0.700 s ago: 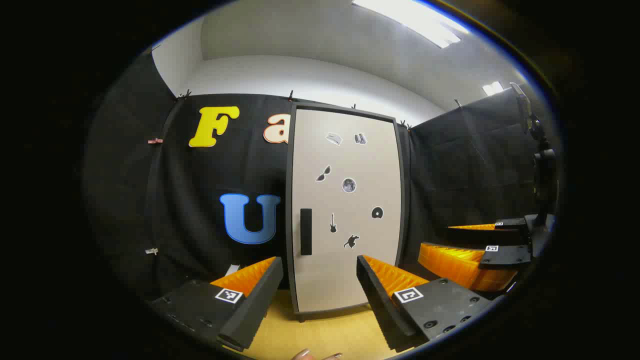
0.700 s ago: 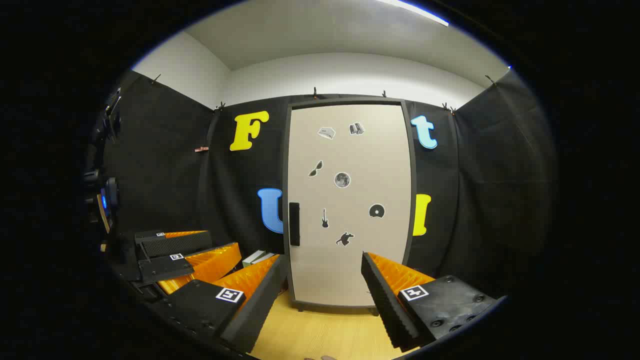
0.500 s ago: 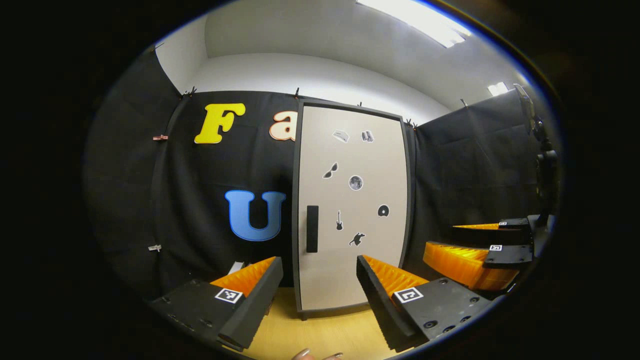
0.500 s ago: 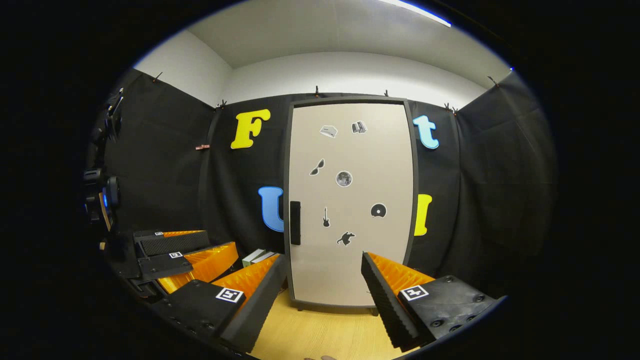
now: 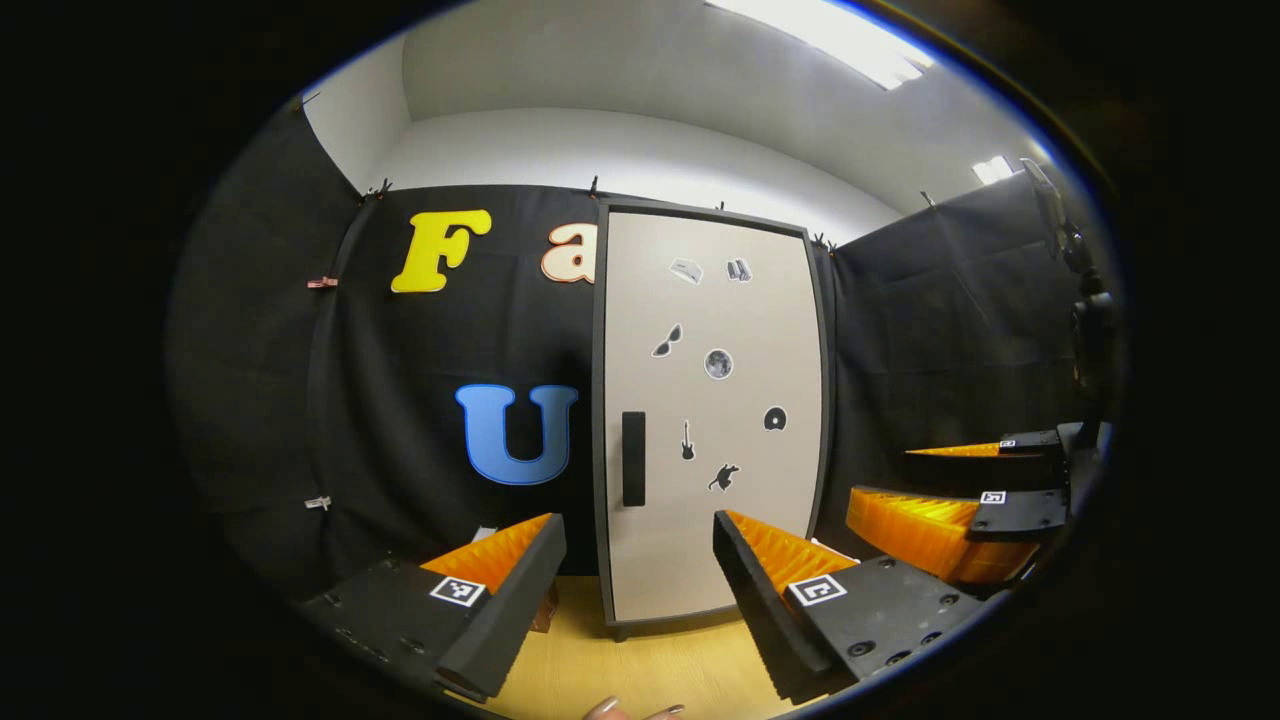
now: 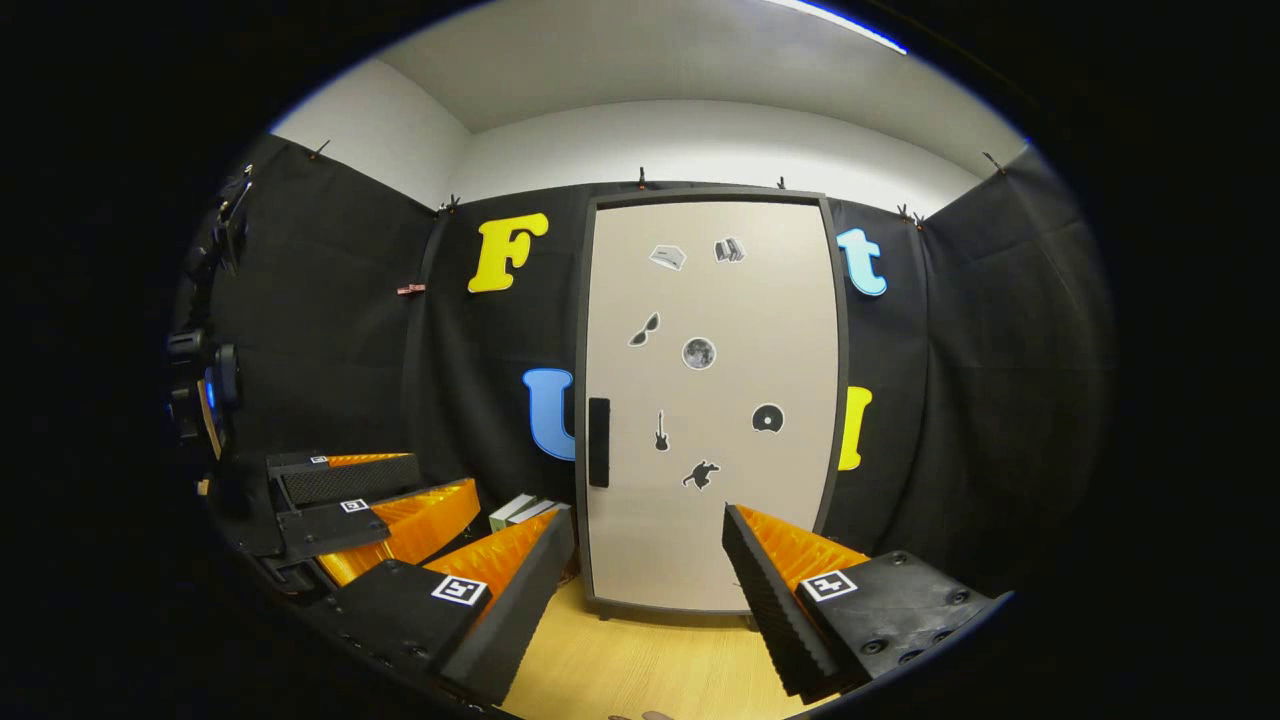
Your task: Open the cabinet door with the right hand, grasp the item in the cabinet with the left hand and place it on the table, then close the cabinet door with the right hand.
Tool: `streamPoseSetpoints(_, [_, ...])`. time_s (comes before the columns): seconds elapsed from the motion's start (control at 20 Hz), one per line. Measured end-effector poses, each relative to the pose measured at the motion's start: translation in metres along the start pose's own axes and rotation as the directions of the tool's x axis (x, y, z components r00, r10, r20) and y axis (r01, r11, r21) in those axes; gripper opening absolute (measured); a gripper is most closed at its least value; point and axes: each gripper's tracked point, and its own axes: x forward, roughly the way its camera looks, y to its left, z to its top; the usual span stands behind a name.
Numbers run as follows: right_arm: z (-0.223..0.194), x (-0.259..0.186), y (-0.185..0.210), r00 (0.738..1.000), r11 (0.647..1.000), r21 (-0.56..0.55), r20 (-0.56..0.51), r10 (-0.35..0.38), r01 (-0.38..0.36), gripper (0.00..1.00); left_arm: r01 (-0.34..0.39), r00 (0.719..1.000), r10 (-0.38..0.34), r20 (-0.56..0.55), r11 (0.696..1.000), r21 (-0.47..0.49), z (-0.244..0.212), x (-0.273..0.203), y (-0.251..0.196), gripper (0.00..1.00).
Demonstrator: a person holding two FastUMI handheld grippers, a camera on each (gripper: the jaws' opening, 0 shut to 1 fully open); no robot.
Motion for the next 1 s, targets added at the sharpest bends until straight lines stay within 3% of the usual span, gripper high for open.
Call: streamPoseSetpoints(1.0, [-0.0069,0.0053,-0.0017,1.000,1.000,0.006,-0.026,0.012,-0.012,0.98,-0.030,0.999,0.029,-0.018,1.000,-0.007,-0.0052,-0.0019,0.0106,0.94])
